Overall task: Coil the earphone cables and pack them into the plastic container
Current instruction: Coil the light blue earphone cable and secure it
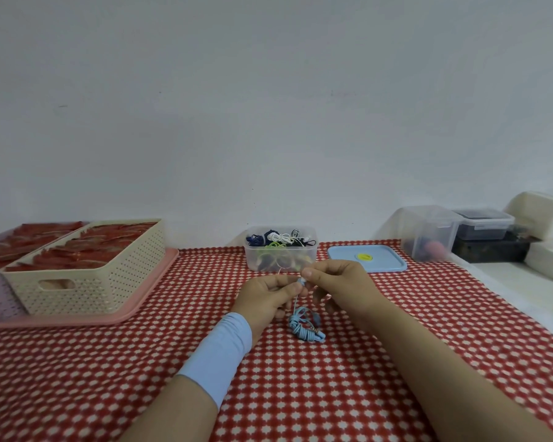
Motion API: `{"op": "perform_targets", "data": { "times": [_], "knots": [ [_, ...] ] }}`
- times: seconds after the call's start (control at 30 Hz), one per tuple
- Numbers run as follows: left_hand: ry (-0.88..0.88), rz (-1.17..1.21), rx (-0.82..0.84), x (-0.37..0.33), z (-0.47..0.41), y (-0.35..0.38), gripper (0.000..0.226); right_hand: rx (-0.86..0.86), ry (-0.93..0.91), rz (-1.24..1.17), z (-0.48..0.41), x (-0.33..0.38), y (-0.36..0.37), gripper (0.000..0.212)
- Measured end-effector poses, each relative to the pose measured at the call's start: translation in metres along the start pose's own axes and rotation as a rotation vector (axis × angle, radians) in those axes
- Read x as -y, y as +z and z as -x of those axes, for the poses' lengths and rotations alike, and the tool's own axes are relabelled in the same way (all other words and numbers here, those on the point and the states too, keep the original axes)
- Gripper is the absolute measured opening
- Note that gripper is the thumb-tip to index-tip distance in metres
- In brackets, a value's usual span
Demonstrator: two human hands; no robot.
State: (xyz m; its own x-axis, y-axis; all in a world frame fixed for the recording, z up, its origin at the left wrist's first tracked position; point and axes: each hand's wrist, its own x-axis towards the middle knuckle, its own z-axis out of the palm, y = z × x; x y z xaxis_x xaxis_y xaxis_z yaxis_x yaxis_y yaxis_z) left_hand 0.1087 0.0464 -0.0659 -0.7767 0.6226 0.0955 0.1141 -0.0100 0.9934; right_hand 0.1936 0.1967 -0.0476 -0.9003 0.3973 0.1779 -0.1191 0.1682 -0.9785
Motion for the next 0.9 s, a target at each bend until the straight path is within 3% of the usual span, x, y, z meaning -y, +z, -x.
{"op": "perform_targets", "data": {
  "times": [0.17,0.5,0.7,0.9],
  "knots": [
    [-0.009,0.029,0.005,0.0,-0.001,-0.003,0.011,0.082,0.036,-0.045,0.001,0.004,-0.007,0.018],
    [-0.015,-0.056,0.045,-0.001,0.002,-0.007,0.013,0.265,0.29,-0.126,0.001,0.005,-0.016,0.022],
    [-0.018,-0.006,0.073,-0.003,0.004,-0.006,0.018,0.277,0.279,-0.153,0.001,0.006,-0.015,0.022],
    [0.079,-0.181,0.073,-0.01,0.003,-0.008,0.012,0.287,0.334,-0.086,0.0,0.009,-0.018,0.014]
  ]
}}
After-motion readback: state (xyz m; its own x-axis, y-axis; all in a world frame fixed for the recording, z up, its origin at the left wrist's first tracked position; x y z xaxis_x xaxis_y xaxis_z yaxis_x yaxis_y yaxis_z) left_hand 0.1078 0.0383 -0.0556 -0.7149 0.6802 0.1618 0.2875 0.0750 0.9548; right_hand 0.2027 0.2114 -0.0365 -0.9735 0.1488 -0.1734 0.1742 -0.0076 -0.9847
